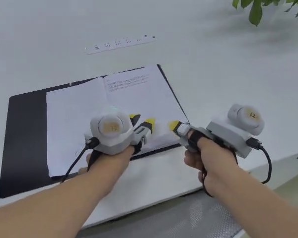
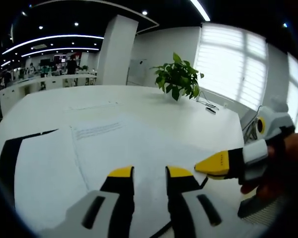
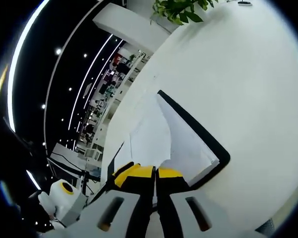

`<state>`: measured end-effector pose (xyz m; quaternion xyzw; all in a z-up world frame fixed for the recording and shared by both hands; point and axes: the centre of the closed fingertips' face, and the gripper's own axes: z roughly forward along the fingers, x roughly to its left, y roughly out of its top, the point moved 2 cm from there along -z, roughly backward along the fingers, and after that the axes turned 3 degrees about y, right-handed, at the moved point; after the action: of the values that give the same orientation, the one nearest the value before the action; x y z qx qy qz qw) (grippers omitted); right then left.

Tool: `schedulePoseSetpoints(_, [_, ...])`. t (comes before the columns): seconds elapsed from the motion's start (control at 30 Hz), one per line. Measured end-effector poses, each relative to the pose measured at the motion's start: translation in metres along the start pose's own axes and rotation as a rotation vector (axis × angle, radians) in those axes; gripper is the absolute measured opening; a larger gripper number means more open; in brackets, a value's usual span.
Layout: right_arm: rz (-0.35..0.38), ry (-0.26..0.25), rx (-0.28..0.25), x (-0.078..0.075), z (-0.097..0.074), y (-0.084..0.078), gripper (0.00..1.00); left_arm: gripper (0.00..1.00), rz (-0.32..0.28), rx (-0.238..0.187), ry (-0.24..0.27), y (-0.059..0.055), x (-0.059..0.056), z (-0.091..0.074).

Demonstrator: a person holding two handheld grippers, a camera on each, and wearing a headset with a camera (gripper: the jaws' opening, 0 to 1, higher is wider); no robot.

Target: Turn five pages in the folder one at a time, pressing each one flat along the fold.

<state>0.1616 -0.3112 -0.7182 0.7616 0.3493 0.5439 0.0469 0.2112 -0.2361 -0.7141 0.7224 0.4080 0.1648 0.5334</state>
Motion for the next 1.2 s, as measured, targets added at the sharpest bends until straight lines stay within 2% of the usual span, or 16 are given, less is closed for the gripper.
schedulePoseSetpoints(0.13, [-0.024, 0.026, -0.015, 0.016, -0.004, 0.000, 0.00, 0.26, 0.015, -0.029, 0.018, 0.012, 0.011, -0.019])
schedulePoseSetpoints(0.2, [-0.086, 0.039, -0.024, 0.025, -0.006, 0.000, 0.00, 0.27, 0.022, -0.042, 0.026, 0.017, 0.017, -0.030])
schedulePoseSetpoints(0.27, [-0.108, 0.054, -0.026, 0.035, -0.009, -0.003, 0.00, 0.26, 0.027, -0.058, 0.035, 0.021, 0.023, -0.042])
schedulePoseSetpoints(0.57, [-0.260, 0.120, -0.015, 0.077, -0.010, -0.018, 0.00, 0.32, 0.022, -0.106, 0.105, 0.031, 0.053, -0.090])
schedulePoseSetpoints(0.73, [-0.334, 0.140, 0.002, 0.095, -0.003, -0.026, 0.00, 0.33, 0.031, -0.121, 0.152, 0.030, 0.073, -0.115])
schedulePoseSetpoints(0.87, [-0.448, 0.160, 0.029, 0.112, 0.005, -0.037, 0.00, 0.34, 0.019, -0.132, 0.196, 0.028, 0.090, -0.135])
schedulePoseSetpoints(0.9, [-0.495, 0.162, 0.043, 0.118, 0.008, -0.042, 0.00, 0.33, 0.018, -0.130, 0.202, 0.026, 0.094, -0.139])
schedulePoseSetpoints(1.03, [-0.596, 0.186, 0.088, 0.136, 0.018, -0.063, 0.00, 0.34, 0.011, -0.124, 0.250, 0.020, 0.114, -0.160])
schedulePoseSetpoints(1.2, [-0.663, 0.201, 0.149, 0.149, 0.033, -0.090, 0.00, 0.34, 0.008, -0.132, 0.300, 0.019, 0.132, -0.184])
